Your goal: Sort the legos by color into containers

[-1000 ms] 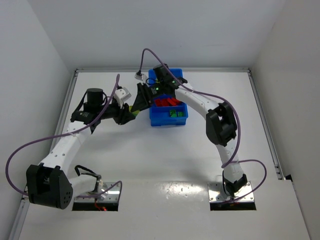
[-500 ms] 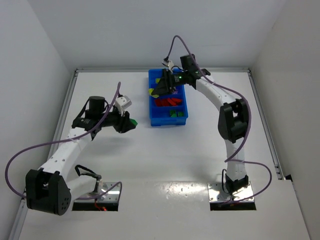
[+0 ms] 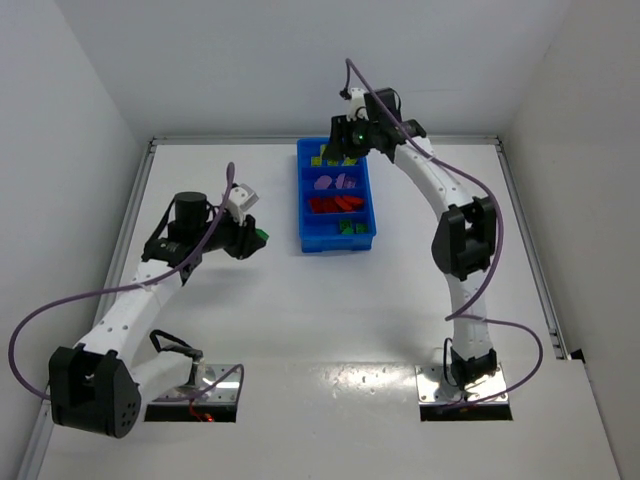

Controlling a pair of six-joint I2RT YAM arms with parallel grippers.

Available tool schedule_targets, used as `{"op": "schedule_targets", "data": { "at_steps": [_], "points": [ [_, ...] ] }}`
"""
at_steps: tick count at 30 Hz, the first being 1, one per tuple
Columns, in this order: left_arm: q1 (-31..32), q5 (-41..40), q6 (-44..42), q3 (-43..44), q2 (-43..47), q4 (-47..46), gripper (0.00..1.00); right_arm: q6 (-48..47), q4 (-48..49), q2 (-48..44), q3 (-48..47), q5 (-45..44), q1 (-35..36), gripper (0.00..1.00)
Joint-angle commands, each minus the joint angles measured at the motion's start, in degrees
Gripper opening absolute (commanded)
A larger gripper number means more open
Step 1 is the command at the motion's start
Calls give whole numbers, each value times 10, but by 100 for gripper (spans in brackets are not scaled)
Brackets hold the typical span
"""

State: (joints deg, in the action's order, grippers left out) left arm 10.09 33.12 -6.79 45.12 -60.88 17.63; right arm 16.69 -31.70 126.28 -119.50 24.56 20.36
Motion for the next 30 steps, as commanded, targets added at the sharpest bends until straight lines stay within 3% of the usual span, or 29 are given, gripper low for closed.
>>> {"op": "schedule_targets", "data": {
  "at_steps": [1,14,18,21,23,28,30],
  "points": [
    [5,-30,13,24,-16,-33,7,-28,47,38,-35,-136,-8,0],
    [-20,0,46,65,-64,-73,7,-89,124,188,-143,-253,-14,0],
    [-20,11,46,65,-70,-73,7,-102,149,201,-148,-279,-14,0],
    [-20,23,52,70,-70,-78,7,-102,149,201,-143,-285,-14,9],
    [-20,33,57,70,-70,-78,7,-102,154,201,-143,-285,-14,0],
    [-20,41,63,70,-80,-83,7,-97,166,189,-137,-268,-14,0],
    [-20,41,63,70,-80,-83,7,-90,173,189,-137,-284,-14,7]
  ]
}}
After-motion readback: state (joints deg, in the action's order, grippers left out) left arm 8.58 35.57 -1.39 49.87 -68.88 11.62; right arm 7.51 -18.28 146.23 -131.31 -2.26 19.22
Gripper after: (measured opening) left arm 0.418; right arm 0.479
